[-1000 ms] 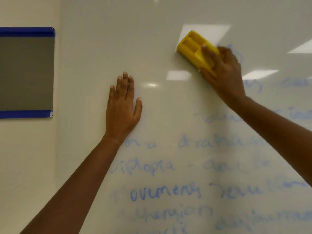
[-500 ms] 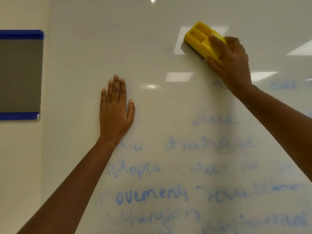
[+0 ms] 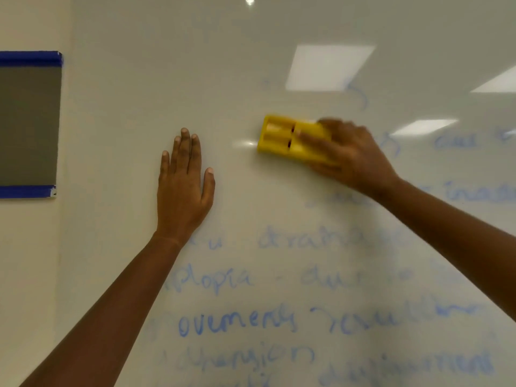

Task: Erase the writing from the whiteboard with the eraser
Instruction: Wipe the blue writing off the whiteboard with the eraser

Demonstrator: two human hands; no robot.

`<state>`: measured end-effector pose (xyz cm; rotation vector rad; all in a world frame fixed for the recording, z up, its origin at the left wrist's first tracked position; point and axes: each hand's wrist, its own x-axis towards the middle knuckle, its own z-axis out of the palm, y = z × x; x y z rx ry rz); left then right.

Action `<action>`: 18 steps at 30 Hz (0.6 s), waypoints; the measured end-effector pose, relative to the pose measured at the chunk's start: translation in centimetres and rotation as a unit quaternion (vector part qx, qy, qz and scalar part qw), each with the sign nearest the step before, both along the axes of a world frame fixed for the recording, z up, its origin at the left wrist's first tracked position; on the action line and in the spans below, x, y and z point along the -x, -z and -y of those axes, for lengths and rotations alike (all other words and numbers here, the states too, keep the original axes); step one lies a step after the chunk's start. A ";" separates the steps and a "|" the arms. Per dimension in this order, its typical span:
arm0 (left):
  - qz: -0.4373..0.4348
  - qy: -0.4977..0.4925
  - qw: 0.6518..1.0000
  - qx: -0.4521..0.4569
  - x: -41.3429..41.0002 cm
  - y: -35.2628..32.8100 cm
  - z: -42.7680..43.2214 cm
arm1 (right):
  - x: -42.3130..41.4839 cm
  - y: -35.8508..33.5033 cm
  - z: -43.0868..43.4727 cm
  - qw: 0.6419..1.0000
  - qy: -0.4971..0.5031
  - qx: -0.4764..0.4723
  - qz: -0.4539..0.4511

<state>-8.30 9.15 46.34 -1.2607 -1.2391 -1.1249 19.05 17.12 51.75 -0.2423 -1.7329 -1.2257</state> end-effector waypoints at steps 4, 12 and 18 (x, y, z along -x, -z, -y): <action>0.000 0.005 1.000 -0.003 0.1 0.0 0.1 | 1.5 -4.8 0.3 0.969 -0.030 0.106 -0.222; 0.012 -0.029 0.999 0.009 0.8 -0.4 0.5 | 7.7 -1.3 2.8 0.998 -0.012 0.060 -0.029; 0.004 -0.022 1.000 0.009 1.0 -0.3 0.6 | 3.0 -5.4 0.9 0.988 0.015 0.085 -0.125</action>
